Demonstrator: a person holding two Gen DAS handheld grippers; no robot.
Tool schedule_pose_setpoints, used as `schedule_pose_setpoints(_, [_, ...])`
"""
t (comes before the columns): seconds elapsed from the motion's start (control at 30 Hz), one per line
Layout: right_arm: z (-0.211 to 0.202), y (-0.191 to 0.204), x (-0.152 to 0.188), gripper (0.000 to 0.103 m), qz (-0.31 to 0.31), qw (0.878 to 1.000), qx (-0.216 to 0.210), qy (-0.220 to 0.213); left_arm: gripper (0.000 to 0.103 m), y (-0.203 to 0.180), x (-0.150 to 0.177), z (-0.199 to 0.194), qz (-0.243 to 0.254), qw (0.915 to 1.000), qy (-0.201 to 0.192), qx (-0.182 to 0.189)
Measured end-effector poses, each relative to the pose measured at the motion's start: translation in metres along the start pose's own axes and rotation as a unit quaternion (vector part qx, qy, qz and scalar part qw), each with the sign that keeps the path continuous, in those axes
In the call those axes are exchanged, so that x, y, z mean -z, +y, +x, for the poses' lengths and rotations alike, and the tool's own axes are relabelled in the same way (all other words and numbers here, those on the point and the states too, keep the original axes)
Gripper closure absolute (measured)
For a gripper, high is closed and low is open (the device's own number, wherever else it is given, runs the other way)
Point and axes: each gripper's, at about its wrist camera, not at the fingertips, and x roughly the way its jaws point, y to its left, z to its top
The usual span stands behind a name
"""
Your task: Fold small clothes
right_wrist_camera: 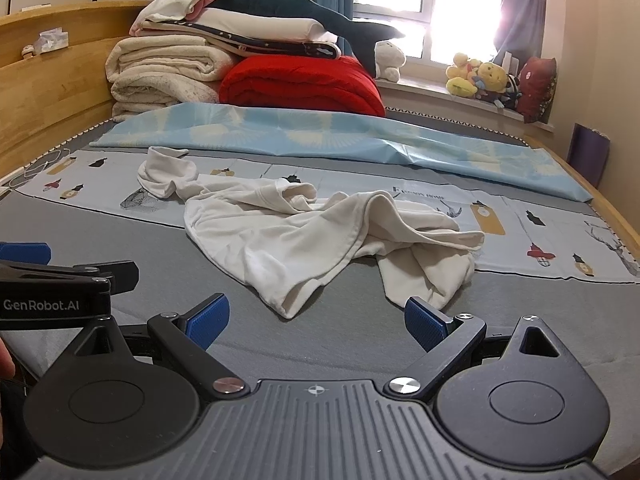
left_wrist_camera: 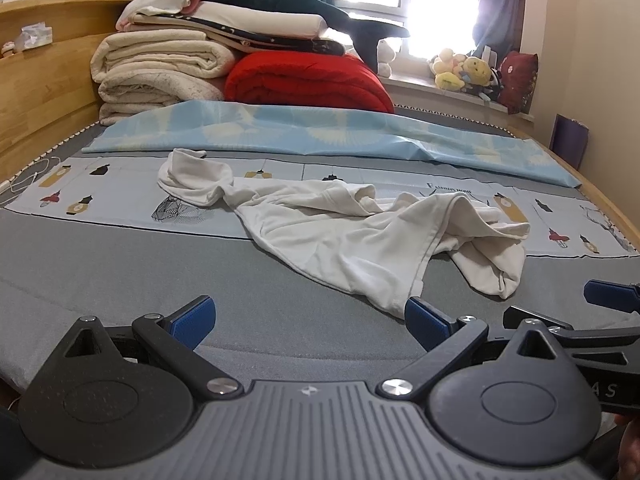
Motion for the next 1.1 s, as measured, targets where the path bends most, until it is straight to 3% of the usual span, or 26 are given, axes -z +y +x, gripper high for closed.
schedule_pose_setpoints(0.3, [0.001,0.000,0.001,0.011,-0.003,1.000,0.013,0.011,0.002,-0.003,0.001,0.000,0.009,0.9999,-0.002,0.007])
schedule_pose_setpoints(0.37, [-0.001,-0.002,-0.001,0.016,0.001,1.000,0.015,0.004,0.005,-0.005,0.000,-0.002,0.015,0.9998,-0.011,0.003])
schedule_pose_setpoints(0.4, [-0.004,-0.004,-0.002,0.026,0.008,1.000,0.016,-0.002,0.014,-0.003,-0.002,-0.003,0.017,0.9997,-0.017,0.002])
schedule_pose_setpoints(0.43, [-0.007,-0.008,-0.005,0.041,0.018,1.000,0.014,-0.008,0.033,-0.001,-0.004,-0.004,0.016,0.9997,-0.016,0.007])
schedule_pose_setpoints(0.5, [-0.014,-0.020,-0.010,0.062,0.045,0.999,0.006,-0.023,0.058,0.004,-0.010,-0.003,0.015,0.9995,-0.002,0.028])
schedule_pose_setpoints(0.57, [-0.022,-0.034,-0.020,0.071,0.060,0.997,0.003,-0.042,0.072,0.009,-0.023,0.000,0.031,0.9981,0.008,0.052])
schedule_pose_setpoints(0.7, [-0.024,-0.064,-0.049,0.072,0.052,0.995,0.001,-0.086,0.074,0.012,-0.060,0.016,0.068,0.9938,0.000,0.088])
schedule_pose_setpoints(0.77, [-0.009,-0.079,-0.058,0.071,0.043,0.996,0.002,-0.080,0.074,0.010,-0.075,0.034,0.087,0.9909,0.000,0.103])
schedule_pose_setpoints(0.87, [0.018,-0.092,-0.038,0.071,0.034,0.996,0.052,-0.071,0.074,0.003,-0.082,0.068,0.103,0.9872,0.005,0.122])
schedule_pose_setpoints(0.9, [0.032,-0.094,-0.031,0.070,0.035,0.997,0.063,-0.031,0.074,-0.001,-0.078,0.082,0.103,0.9862,0.011,0.129])
schedule_pose_setpoints(0.93, [0.040,-0.095,-0.030,0.072,0.036,0.997,0.065,-0.002,0.074,-0.004,-0.072,0.096,0.100,0.9858,0.022,0.133])
schedule_pose_setpoints(1.03, [0.040,-0.093,-0.029,0.072,0.010,0.998,0.059,-0.026,0.074,-0.019,-0.063,0.144,0.066,0.9820,0.117,0.133])
schedule_pose_setpoints(1.1, [0.048,-0.094,-0.025,0.072,-0.009,0.998,0.057,-0.012,0.071,-0.033,-0.066,0.164,0.024,0.9766,0.141,0.160])
